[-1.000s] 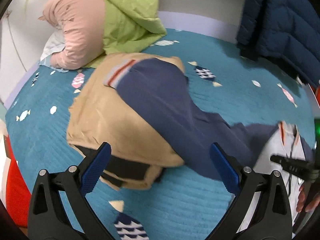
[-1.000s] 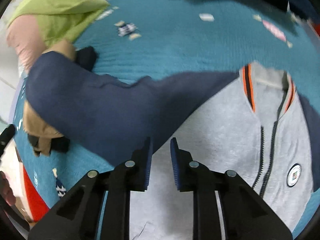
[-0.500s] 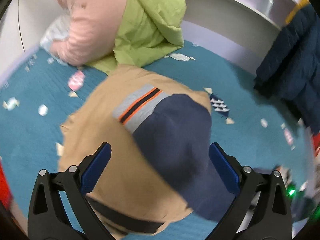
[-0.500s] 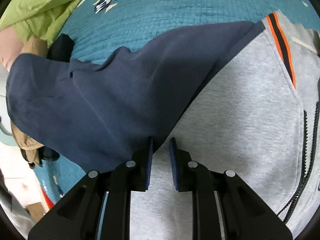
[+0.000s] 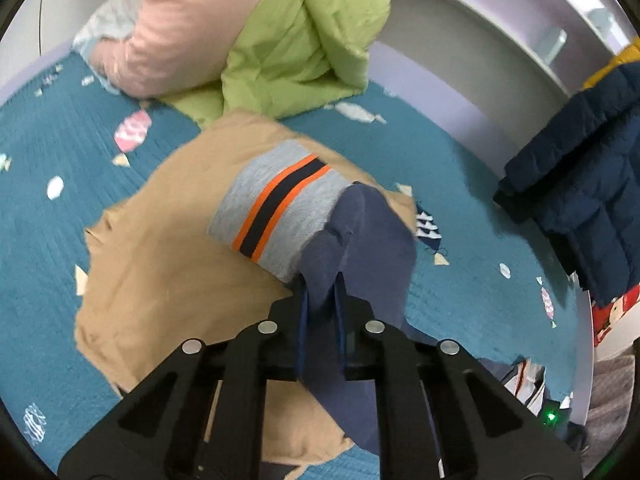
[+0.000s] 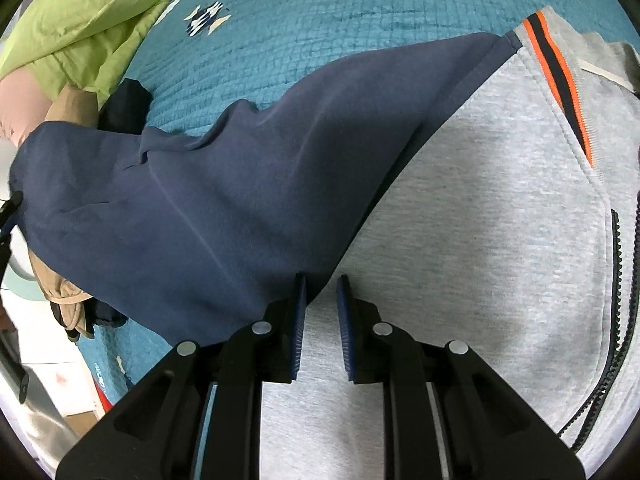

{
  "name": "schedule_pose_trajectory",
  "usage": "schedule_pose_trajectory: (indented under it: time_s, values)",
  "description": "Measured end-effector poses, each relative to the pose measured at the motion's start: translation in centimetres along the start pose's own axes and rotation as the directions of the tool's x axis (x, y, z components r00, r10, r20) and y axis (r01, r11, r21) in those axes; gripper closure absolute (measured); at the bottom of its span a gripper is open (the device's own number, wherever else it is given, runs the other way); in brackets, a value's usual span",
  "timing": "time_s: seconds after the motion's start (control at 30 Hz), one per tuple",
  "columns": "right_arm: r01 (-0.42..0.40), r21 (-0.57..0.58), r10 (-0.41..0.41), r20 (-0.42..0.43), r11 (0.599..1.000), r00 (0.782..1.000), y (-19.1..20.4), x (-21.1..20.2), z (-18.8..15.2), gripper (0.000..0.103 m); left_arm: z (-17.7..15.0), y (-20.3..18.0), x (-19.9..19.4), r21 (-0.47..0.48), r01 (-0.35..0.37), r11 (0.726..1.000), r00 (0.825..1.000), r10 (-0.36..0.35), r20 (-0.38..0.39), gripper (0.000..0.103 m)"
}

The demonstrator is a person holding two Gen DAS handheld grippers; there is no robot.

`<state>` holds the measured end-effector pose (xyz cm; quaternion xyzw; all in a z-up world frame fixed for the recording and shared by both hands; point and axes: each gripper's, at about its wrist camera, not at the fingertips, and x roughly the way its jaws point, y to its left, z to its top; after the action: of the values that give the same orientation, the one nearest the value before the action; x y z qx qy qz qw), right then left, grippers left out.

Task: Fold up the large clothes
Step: 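Carry the held sleeve across the jacket front with the left gripper and release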

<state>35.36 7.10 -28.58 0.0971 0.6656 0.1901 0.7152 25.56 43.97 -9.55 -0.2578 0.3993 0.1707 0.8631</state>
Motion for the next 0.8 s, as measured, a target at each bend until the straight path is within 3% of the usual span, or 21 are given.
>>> schedule_pose_trajectory:
  time_s: [0.3,0.43,0.5,0.67,0.8]
  values:
    - [-0.002,0.025,0.001,0.024,1.000,1.000,-0.2,-1.1,0.2,0.094,-1.8,-5.2,-5.2,0.133,0.032,0.991,0.996,-0.043,0.082,0.093]
    - [-0.015,0.001,0.015,0.062,1.000,0.998,-0.4,-3.3,-0.4,0.094,-3.4,-8.4,-7.1,0.216,0.022,0.976,0.992,-0.048,0.116,0.093]
    - [-0.024,0.007,0.023,0.086,1.000,0.996,-0.7,-4.6,-0.9,0.094,-4.4,-10.1,-8.0,0.247,0.051,0.968,0.990,-0.082,0.117,0.093]
    - [-0.046,0.053,0.035,0.186,0.998,0.982,-3.6,-9.4,-3.0,0.094,-7.6,-16.0,-9.5,0.358,0.104,0.928,0.983,-0.151,0.105,0.093]
    - [-0.020,0.105,-0.009,0.272,0.994,0.962,-7.0,-13.5,-6.2,0.094,-11.0,-21.4,-9.8,0.449,0.202,0.870,0.969,-0.244,0.037,0.093]
